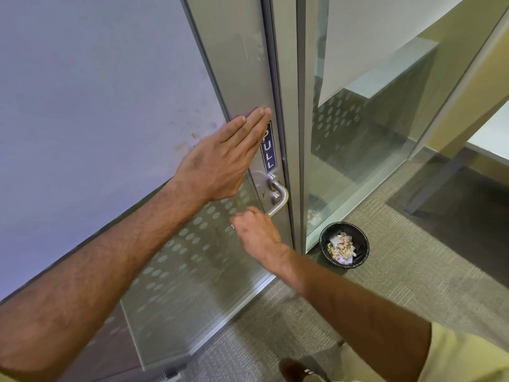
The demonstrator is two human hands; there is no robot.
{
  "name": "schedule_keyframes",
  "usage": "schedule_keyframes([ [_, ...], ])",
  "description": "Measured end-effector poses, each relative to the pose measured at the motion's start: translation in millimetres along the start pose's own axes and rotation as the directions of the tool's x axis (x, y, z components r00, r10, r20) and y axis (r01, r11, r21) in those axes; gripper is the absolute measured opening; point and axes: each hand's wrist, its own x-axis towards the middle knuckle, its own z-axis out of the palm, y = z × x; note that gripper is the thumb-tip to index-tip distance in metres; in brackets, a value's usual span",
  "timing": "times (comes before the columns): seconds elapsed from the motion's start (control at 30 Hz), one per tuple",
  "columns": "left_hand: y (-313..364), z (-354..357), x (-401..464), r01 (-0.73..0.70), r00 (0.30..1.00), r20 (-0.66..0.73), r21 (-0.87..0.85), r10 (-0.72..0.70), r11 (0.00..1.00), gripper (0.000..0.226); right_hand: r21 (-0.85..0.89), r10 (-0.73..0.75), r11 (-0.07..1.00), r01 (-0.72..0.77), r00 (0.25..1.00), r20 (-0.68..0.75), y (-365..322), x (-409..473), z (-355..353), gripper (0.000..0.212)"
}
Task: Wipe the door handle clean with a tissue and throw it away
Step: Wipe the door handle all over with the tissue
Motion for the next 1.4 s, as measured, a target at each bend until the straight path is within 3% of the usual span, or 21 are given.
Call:
schedule_keyframes([
  [0.13, -0.8, -1.3, 0.2, 0.008, 1.0, 0.006, 0.007, -0.008, 1.0, 0.079, -0.005, -0.19, 0.981, 0.193, 0.969, 0.157, 16.1, 20.5, -18.9, 0.014],
  [0.27, 0.0, 1.2, -0.2, 0.01, 1.0, -0.016, 0.003, -0.01, 1.0, 0.078, -0.004, -0.368, 0.926, 0.378, 0.905, 0.215, 31.7, 29.6, -4.9, 0.017],
  [0.4, -0.6, 0.9, -0.9, -0.003, 1.0, -0.01, 0.019, 0.003, 1.0, 0.077, 0.045, -0.54, 0.839, 0.542, 0.84, -0.053, 64.2, 9.5, 11.8, 0.024],
  [0.53, -1.0, 1.7, -0.5, -0.009, 1.0, -0.01, 0.025, 0.009, 1.0, 0.075, -0.06, -0.594, 0.789, 0.611, 0.735, -0.327, 71.0, -27.9, 14.1, 0.038],
  [0.63, -0.1, 1.8, -0.5, -0.013, 1.0, -0.012, 0.022, 0.013, 1.0, 0.075, -0.053, -0.523, 0.83, 0.556, 0.739, -0.425, 96.7, -41.0, 20.1, 0.026],
  [0.73, -1.5, 0.4, 0.5, 0.0, 1.0, 0.003, 0.024, 0.0, 1.0, 0.077, 0.062, -0.224, 0.955, 0.291, 0.84, -0.495, 135.5, -37.2, 7.2, 0.023],
  [0.8, -0.7, 0.7, 0.0, -0.001, 1.0, 0.021, 0.025, 0.001, 1.0, 0.076, 0.206, 0.006, 0.97, 0.129, 0.835, -0.55, 148.6, -31.6, -7.0, 0.019],
  [0.87, -0.9, 1.3, -0.1, 0.005, 1.0, 0.028, 0.022, -0.006, 1.0, 0.077, 0.546, 0.301, 0.837, 0.041, 0.798, -0.522, 150.1, -26.4, -20.2, 0.013],
  [0.93, -1.1, 1.6, -0.5, 0.006, 0.999, 0.034, 0.017, -0.006, 1.0, 0.077, 0.826, 0.52, 0.561, -0.046, 0.796, -0.309, 144.9, -21.4, -26.0, 0.015],
  [0.97, -1.0, 1.3, -0.8, 0.004, 0.999, 0.037, 0.017, -0.005, 1.0, 0.077, 0.888, 0.553, 0.454, -0.076, 0.806, -0.213, 143.4, -17.6, -24.5, 0.017],
  [1.13, -0.6, 0.8, 0.2, 0.009, 1.0, 0.029, 0.006, -0.009, 1.0, 0.078, 0.987, 0.515, 0.115, -0.112, 0.857, 0.038, 138.0, 1.6, -15.7, 0.021],
  [1.27, -0.2, 1.4, -0.1, 0.008, 1.0, 0.003, 0.022, -0.008, 1.0, 0.078, 0.985, 0.432, 0.024, -0.171, 0.891, 0.144, 141.4, 2.3, -8.2, 0.021],
  [1.3, -0.4, 0.8, -0.5, 0.009, 1.0, 0.009, 0.027, -0.01, 1.0, 0.078, 0.983, 0.439, -0.03, -0.178, 0.882, 0.173, 141.8, -1.4, -5.6, 0.021],
  [1.4, -0.6, 0.1, -1.0, 0.012, 1.0, 0.025, 0.037, -0.013, 0.999, 0.078, 0.927, 0.476, -0.321, -0.194, 0.813, 0.335, 137.9, -15.1, 16.0, 0.019],
])
